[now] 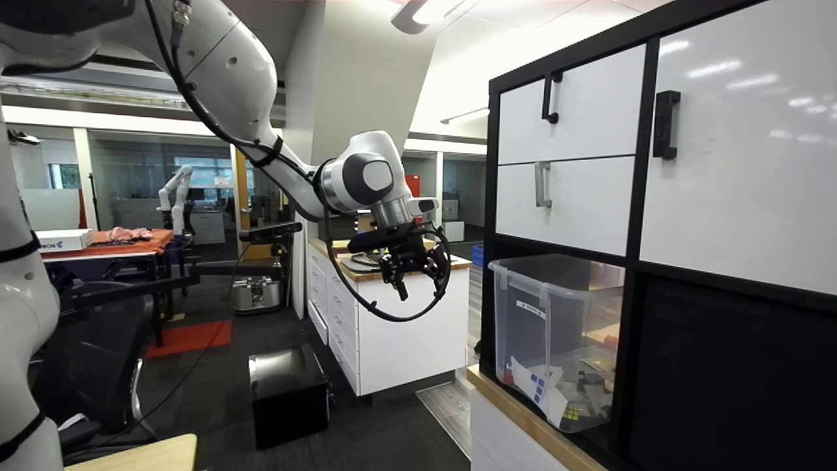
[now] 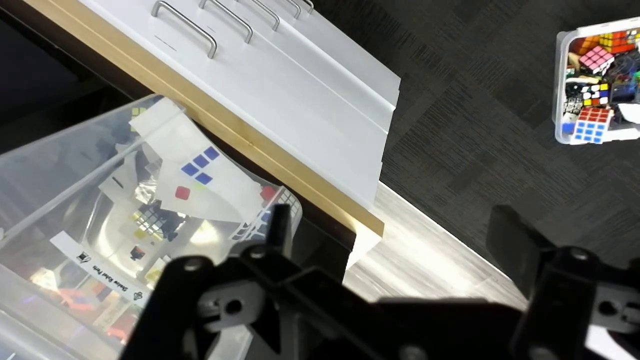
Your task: Pull out the clear storage container
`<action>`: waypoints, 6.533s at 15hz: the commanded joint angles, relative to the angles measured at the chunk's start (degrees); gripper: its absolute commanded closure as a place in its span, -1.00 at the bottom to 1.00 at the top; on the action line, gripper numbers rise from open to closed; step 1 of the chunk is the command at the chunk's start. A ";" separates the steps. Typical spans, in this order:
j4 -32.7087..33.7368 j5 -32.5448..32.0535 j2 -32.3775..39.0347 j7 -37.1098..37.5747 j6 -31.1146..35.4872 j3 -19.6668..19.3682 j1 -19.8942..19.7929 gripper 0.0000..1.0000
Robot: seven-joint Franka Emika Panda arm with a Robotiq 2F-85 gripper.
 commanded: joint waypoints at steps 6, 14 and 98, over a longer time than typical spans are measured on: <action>1.49 -3.81 1.27 -1.03 2.29 -2.53 0.30 -1.00; 5.72 -11.05 5.25 -5.11 8.76 -5.17 -0.39 -1.00; 8.90 -0.19 -4.49 -15.94 -15.86 -6.59 -0.89 -1.00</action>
